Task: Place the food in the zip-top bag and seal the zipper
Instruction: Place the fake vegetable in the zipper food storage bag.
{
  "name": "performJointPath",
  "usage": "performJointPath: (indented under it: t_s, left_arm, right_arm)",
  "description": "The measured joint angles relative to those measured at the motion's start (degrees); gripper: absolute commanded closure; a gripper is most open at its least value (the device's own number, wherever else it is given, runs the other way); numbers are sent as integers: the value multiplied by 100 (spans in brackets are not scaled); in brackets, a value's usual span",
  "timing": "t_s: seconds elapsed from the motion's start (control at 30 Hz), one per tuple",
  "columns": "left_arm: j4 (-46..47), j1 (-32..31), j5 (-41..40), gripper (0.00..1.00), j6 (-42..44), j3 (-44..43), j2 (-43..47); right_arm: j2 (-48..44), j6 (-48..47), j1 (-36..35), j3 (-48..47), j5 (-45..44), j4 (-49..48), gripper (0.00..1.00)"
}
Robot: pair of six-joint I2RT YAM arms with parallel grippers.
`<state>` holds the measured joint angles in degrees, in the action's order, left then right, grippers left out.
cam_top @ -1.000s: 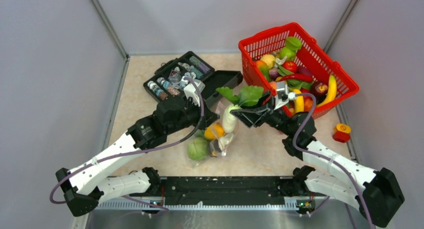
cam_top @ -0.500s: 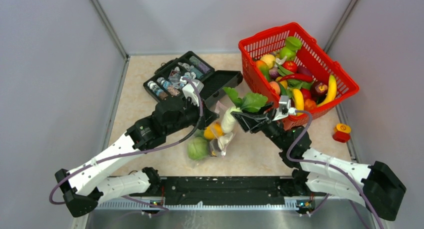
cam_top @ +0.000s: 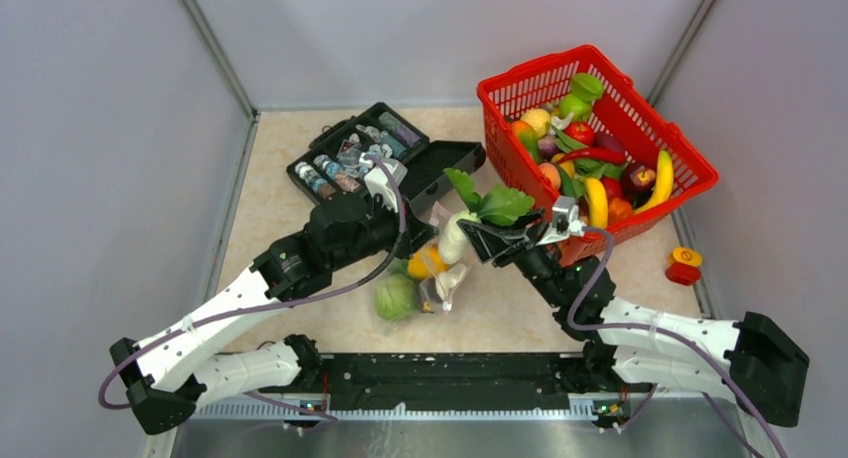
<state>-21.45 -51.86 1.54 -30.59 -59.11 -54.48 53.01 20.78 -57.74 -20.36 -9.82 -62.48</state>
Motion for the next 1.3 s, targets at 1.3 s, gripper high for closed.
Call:
performJointPath:
  t_s: [1.3]
  left_arm:
    - [645,0,962,100,-356,-262,-608]
  right_arm:
    - [-1484,-584,-188,-76,-212,1565,100]
